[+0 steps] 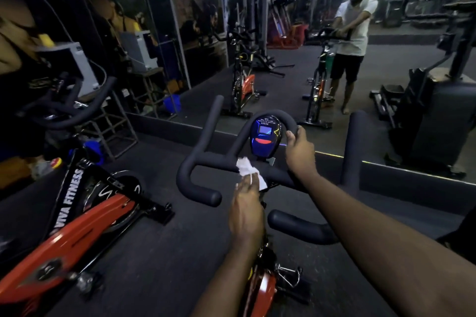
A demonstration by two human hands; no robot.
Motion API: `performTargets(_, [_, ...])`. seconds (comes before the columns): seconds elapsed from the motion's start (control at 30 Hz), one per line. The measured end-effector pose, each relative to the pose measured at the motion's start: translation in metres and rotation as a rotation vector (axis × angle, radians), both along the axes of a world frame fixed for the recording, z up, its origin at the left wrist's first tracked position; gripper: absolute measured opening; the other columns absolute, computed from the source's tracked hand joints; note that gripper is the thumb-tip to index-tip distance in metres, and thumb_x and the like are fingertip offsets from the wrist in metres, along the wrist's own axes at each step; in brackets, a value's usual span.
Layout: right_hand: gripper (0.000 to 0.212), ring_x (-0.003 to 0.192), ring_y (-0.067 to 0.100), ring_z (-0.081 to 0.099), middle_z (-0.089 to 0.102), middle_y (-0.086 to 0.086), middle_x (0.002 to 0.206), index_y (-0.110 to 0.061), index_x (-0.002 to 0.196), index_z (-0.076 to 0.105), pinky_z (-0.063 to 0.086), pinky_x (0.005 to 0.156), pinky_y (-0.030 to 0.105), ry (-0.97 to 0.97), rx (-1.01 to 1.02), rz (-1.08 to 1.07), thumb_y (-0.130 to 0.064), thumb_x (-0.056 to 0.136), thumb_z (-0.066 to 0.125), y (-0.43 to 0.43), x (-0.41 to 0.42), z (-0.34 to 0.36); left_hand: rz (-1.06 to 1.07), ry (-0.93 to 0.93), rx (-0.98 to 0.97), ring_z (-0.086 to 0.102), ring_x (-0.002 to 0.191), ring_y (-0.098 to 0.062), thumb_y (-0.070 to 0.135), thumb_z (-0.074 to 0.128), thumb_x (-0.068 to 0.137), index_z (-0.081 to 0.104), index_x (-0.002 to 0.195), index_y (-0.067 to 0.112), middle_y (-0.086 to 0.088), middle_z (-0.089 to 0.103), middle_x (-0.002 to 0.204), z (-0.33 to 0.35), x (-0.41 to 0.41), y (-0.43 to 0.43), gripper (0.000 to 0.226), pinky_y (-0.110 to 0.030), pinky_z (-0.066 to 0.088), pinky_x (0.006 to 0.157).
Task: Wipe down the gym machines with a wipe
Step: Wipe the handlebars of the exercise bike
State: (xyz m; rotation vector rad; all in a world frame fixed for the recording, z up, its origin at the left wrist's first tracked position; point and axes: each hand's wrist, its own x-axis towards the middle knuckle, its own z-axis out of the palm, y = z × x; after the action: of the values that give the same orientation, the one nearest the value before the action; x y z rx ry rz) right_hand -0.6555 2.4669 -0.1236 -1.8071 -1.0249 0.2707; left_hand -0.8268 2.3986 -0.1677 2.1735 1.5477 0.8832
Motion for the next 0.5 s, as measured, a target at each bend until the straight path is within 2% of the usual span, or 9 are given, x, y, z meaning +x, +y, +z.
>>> performTargets(0.07, [0.04,0.108,0.046,0.059,0.063,0.029,0.119,-0.006,0.137,0.048,0.045,0.086,0.047,-0.045,0.036,-0.006,-0.03,0.107,0.042,-0.006,-0.002,0.002,0.026,-0.054,0.027,0.057,0.127,-0.028,-0.005,0.059,0.085,0.059,0.14,0.018,-0.005,0.059,0.143,0.006,-0.013,-0.001,0.06,-0.038,0.049,0.101])
performTargets(0.1, [0.04,0.114,0.044,0.058,0.061,0.026,0.125,-0.005,0.139,0.049,0.045,0.09,0.045,-0.044,0.051,-0.015,-0.027,0.106,0.044,-0.009,-0.004,0.002,0.068,-0.092,0.059,0.058,0.128,-0.027,-0.012,0.055,0.082,0.061,0.138,0.015,-0.007,0.06,0.141,0.012,-0.022,0.003,0.063,-0.035,0.047,0.106])
performTargets(0.2, [0.037,0.123,0.037,0.053,0.057,0.018,0.131,-0.006,0.134,0.058,0.038,0.103,0.043,-0.011,0.145,-0.12,-0.013,0.098,0.054,-0.018,-0.015,0.004,0.178,-0.17,0.194,0.05,0.138,-0.022,-0.029,0.047,0.067,0.06,0.14,0.01,-0.008,0.054,0.148,0.034,-0.05,0.032,0.083,-0.02,0.024,0.118])
performTargets(0.27, [0.029,0.12,0.033,0.053,0.059,0.012,0.123,-0.012,0.119,0.065,0.036,0.101,0.045,-0.037,0.255,-0.206,-0.007,0.09,0.06,-0.033,-0.03,0.012,0.192,-0.131,0.212,0.044,0.143,-0.024,-0.029,0.05,0.068,0.057,0.142,0.008,-0.009,0.05,0.152,0.044,-0.064,0.062,0.083,-0.02,0.013,0.121])
performTargets(0.33, [0.023,0.109,0.029,0.056,0.062,0.006,0.11,-0.015,0.104,0.067,0.041,0.094,0.045,-0.113,0.426,-0.17,-0.002,0.086,0.059,-0.044,-0.048,0.02,0.161,-0.032,0.14,0.038,0.147,-0.025,-0.017,0.051,0.085,0.053,0.146,0.01,-0.01,0.045,0.155,0.052,-0.075,0.086,0.066,-0.023,0.011,0.121])
performTargets(0.4, [0.021,0.092,0.022,0.06,0.066,-0.001,0.095,-0.015,0.093,0.066,0.049,0.083,0.041,-0.147,0.553,0.007,0.001,0.085,0.055,-0.047,-0.069,0.025,0.087,0.072,0.054,0.041,0.143,-0.021,0.013,0.049,0.102,0.057,0.143,0.016,-0.004,0.051,0.151,0.055,-0.08,0.098,0.042,-0.029,0.023,0.118])
performTargets(0.43, [0.02,0.084,0.017,0.061,0.066,-0.005,0.088,-0.015,0.091,0.066,0.049,0.078,0.036,-0.144,0.545,0.117,0.001,0.086,0.055,-0.043,-0.082,0.026,0.013,0.127,0.052,0.048,0.136,-0.018,0.026,0.049,0.104,0.062,0.138,0.02,0.0,0.058,0.144,0.056,-0.082,0.099,0.037,-0.03,0.032,0.111])
performTargets(0.5, [0.017,0.077,0.01,0.059,0.065,-0.009,0.083,-0.017,0.09,0.064,0.049,0.074,0.032,-0.196,0.394,0.333,-0.004,0.087,0.054,-0.031,-0.104,0.022,-0.093,0.165,0.107,0.057,0.124,-0.011,0.033,0.052,0.102,0.07,0.127,0.02,0.005,0.067,0.13,0.048,-0.088,0.102,0.034,-0.025,0.038,0.097])
